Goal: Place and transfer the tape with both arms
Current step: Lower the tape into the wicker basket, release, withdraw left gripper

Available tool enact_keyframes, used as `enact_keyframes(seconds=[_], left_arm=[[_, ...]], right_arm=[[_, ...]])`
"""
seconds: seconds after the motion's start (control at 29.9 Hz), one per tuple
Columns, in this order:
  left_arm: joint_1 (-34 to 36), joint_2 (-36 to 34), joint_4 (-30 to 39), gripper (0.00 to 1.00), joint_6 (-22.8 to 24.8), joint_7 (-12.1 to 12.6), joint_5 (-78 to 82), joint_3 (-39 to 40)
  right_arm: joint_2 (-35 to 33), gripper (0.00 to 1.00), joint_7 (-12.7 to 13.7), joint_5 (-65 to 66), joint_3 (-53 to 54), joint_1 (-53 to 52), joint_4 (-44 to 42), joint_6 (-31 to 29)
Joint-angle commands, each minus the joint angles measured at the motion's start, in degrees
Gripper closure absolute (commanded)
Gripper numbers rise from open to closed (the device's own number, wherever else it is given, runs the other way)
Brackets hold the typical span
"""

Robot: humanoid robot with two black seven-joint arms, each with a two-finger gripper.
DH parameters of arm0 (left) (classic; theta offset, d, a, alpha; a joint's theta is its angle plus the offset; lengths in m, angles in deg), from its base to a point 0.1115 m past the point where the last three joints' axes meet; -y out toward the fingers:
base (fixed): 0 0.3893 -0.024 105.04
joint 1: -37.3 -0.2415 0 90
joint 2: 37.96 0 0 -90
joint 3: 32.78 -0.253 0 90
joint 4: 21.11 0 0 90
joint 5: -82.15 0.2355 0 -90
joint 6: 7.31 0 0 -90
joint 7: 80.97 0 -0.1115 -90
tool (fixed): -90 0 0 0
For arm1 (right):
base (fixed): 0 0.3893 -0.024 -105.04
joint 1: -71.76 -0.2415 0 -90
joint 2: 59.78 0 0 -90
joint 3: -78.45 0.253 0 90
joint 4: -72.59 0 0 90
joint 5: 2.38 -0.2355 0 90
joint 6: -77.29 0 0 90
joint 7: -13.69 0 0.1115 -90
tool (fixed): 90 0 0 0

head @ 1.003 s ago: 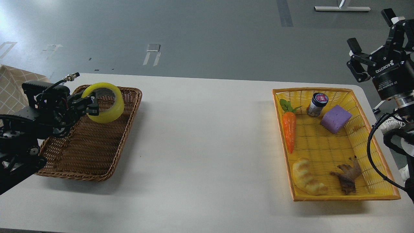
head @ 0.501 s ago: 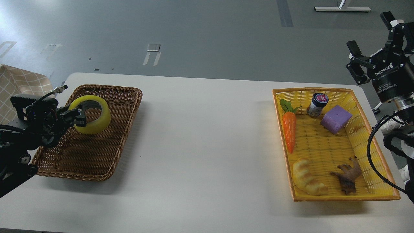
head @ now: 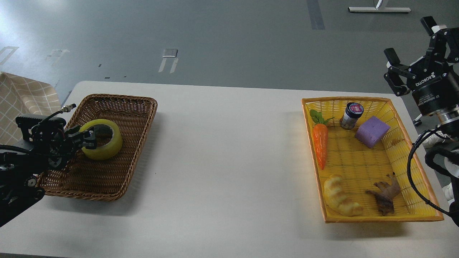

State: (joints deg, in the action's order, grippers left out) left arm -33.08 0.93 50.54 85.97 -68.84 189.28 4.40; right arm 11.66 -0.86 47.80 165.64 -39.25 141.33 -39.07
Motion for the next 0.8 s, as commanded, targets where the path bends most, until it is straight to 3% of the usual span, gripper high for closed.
enact_keyframes(seconds=[0.0,0.23,0.33,0.43,0.47,0.57,0.63,0.77], left_arm=[[0.1,0.3,-1.4,0.03,-2.0,-3.8,-0.2,-0.4],[1.1,-0.1,-2.9,0.02,-3.2,-4.7,-6.2,0.4],[1.9,0.1,-2.7,0.02,-5.5,-5.5,-17.8,3.2],[5.3,0.3,-2.2,0.02,-5.2,-8.9,-32.1,5.4],[5.3,0.3,-2.2,0.02,-5.2,-8.9,-32.2,5.4],[10.1,0.7,-2.2,0.02,-4.6,-12.7,-43.7,5.7],[12.7,3.8,-1.7,0.02,-4.2,-16.6,-54.0,7.1],[14.0,8.0,1.5,0.02,-3.8,-18.7,-61.2,12.5]], right_arm=[[0.0,0.00,0.1,0.0,0.0,0.1,0.2,0.1],[0.1,0.00,0.1,0.0,0.0,0.1,0.3,0.1],[0.0,0.00,0.1,0.0,0.1,0.0,0.3,0.1],[0.0,0.00,0.1,-0.1,0.2,-0.7,0.2,0.0],[0.0,0.00,0.1,-0.1,0.2,-0.7,0.2,0.0],[-0.1,0.00,0.0,-0.1,0.2,-0.8,0.3,-0.2],[-0.1,0.00,0.0,-0.1,0.1,-0.8,0.5,-0.2],[0.0,0.00,0.0,-0.2,0.0,-0.8,0.6,-0.2]])
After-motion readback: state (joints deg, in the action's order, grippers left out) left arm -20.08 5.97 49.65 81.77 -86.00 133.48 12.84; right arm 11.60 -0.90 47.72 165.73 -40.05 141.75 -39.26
